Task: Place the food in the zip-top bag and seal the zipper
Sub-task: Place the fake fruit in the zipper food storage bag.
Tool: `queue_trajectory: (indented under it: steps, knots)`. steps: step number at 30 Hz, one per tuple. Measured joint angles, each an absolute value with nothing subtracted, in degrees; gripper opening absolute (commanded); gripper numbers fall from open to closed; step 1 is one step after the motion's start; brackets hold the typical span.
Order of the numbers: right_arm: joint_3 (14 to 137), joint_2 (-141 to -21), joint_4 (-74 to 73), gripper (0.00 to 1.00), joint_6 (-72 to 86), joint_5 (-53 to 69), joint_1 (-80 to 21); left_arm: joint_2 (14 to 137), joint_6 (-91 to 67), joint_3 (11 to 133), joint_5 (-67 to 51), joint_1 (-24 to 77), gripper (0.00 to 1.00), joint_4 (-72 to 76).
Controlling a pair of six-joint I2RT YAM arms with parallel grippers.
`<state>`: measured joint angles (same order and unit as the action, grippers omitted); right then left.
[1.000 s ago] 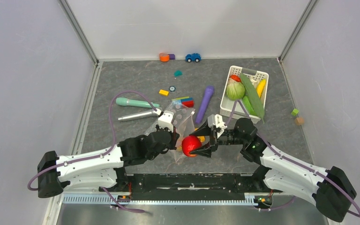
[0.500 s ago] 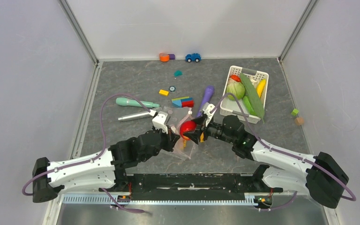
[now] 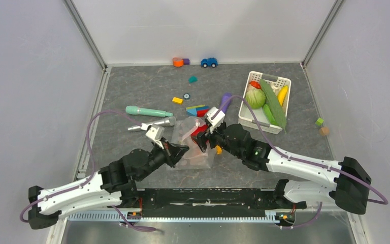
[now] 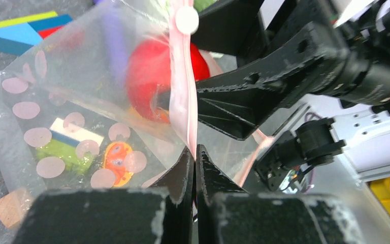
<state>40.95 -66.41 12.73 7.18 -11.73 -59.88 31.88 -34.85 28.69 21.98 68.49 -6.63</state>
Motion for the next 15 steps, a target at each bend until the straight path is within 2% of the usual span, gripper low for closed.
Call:
queue_trajectory:
  steps: [1, 2, 3, 9, 15]
  knots:
    - [41.1, -66.3, 12.1, 0.88, 7.0, -12.5, -60.1, 30.0, -34.8, 28.2, 22.1, 68.5, 0.02, -6.5]
    - [41.2, -66.0, 11.4, 0.96, 6.9, -13.0, -60.2, 28.3, -34.8, 27.7, 22.3, 68.5, 0.02, -6.3]
    - [41.2, -65.8, 11.0, 0.98, 6.8, -13.0, -60.3, 26.2, -34.7, 27.2, 22.6, 68.5, 0.02, -6.1]
    - [41.4, -62.8, 11.7, 0.98, 6.1, -6.9, -60.9, 18.6, -34.4, 25.8, 24.4, 68.6, 0.03, -5.9]
    - [41.5, -59.5, 14.1, 0.98, 4.7, 2.2, -60.8, 17.2, -34.2, 25.8, 26.5, 68.7, 0.05, -5.9]
